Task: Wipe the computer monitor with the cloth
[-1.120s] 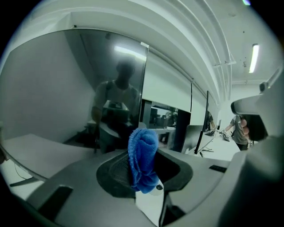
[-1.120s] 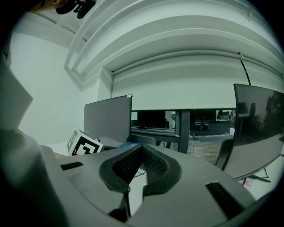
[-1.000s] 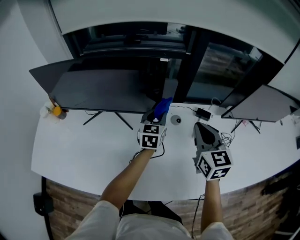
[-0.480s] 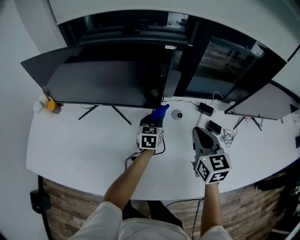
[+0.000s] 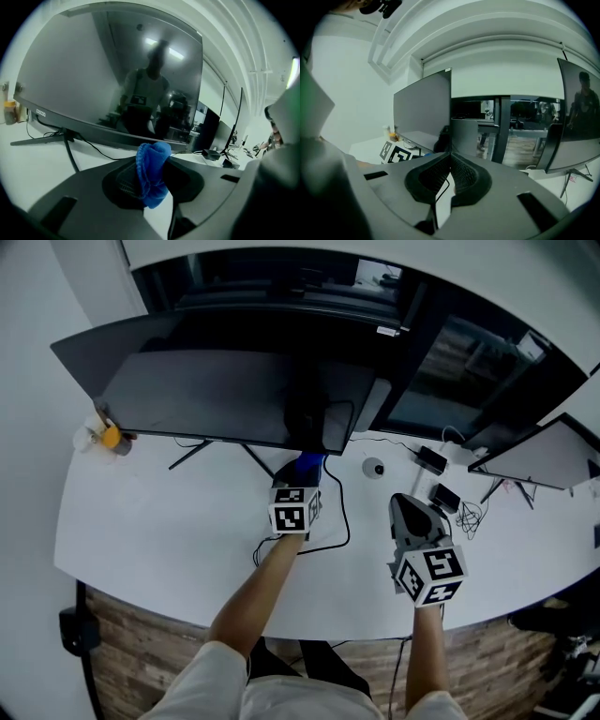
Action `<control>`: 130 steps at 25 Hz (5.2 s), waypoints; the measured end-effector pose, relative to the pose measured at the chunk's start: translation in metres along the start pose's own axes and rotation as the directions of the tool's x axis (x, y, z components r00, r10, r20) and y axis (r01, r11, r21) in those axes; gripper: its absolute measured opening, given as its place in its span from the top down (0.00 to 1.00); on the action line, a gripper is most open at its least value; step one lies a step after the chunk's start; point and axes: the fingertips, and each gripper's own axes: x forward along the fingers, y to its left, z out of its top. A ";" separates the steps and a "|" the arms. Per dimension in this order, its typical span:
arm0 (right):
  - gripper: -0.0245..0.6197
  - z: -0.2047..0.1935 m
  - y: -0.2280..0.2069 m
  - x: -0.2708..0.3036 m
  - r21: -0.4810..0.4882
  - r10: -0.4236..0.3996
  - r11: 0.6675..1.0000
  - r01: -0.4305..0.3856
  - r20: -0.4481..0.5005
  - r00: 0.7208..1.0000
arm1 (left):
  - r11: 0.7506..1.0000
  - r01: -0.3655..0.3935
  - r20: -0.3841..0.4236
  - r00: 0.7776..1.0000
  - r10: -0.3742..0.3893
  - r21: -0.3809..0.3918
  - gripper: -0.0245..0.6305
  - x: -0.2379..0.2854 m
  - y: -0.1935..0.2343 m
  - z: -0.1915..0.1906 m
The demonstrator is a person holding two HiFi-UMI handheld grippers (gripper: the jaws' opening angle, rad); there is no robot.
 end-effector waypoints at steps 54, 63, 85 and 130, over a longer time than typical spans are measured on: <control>0.94 0.131 0.376 0.265 -0.133 0.254 0.959 -0.250 0.017 0.967 | 0.921 -0.344 0.123 0.922 0.368 -0.182 0.78 -0.213 0.525 0.109; 0.94 0.168 0.377 0.252 -0.150 0.253 0.959 -0.241 0.068 0.965 | 0.938 -0.322 0.271 0.898 0.347 -0.131 0.78 -0.239 0.522 0.188; 0.94 0.295 0.337 0.157 -0.209 0.238 0.959 -0.190 0.236 0.942 | 0.921 -0.363 0.535 0.811 0.238 0.141 0.78 -0.345 0.432 0.417; 0.94 0.275 0.122 -0.084 -0.139 -0.074 0.982 0.128 0.344 0.936 | 0.845 0.183 0.376 0.834 -0.404 0.502 0.77 -0.297 -0.018 0.376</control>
